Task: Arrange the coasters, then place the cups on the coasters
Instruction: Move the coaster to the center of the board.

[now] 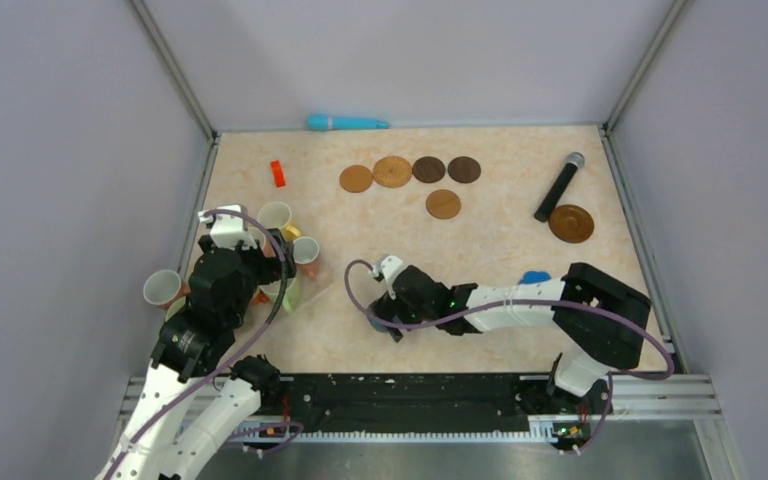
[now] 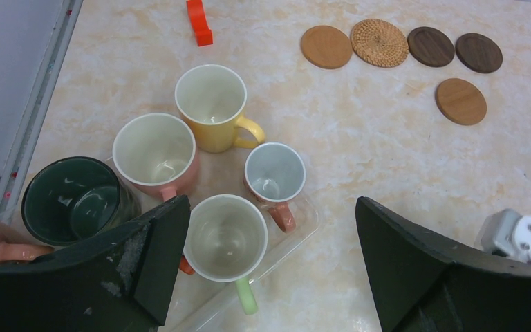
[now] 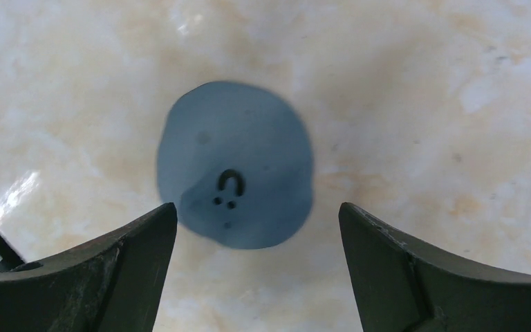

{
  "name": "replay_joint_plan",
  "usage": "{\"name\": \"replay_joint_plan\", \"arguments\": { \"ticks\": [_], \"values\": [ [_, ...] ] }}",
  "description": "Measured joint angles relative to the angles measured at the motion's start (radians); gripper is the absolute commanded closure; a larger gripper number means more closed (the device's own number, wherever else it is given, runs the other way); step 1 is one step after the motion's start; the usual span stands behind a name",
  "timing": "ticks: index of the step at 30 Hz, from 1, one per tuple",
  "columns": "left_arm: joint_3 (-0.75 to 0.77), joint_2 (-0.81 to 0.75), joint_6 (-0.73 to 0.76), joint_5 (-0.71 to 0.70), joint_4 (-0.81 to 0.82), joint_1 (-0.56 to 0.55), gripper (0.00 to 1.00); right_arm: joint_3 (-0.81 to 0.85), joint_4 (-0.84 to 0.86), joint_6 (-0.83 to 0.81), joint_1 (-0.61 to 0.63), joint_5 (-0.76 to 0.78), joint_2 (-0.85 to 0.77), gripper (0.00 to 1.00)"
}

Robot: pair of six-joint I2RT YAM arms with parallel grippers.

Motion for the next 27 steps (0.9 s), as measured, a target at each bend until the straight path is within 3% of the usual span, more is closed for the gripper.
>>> {"name": "replay_joint_plan", "arguments": {
  "ticks": [10,18,27],
  "values": [
    [0.000,0.000,0.000,0.000,0.000,0.000,0.06,0.026,-0.080,-0.002,0.156,0.115,0.018,0.15],
    [0.000,-0.006,0.000,0.000,0.000,0.000,0.06,0.083,-0.082,0.006,0.168,0.193,0.070,0.20],
    [0.000,-0.006,0.000,0.000,0.000,0.000,0.06,0.105,-0.077,0.039,0.135,0.238,0.096,0.35]
  ]
}}
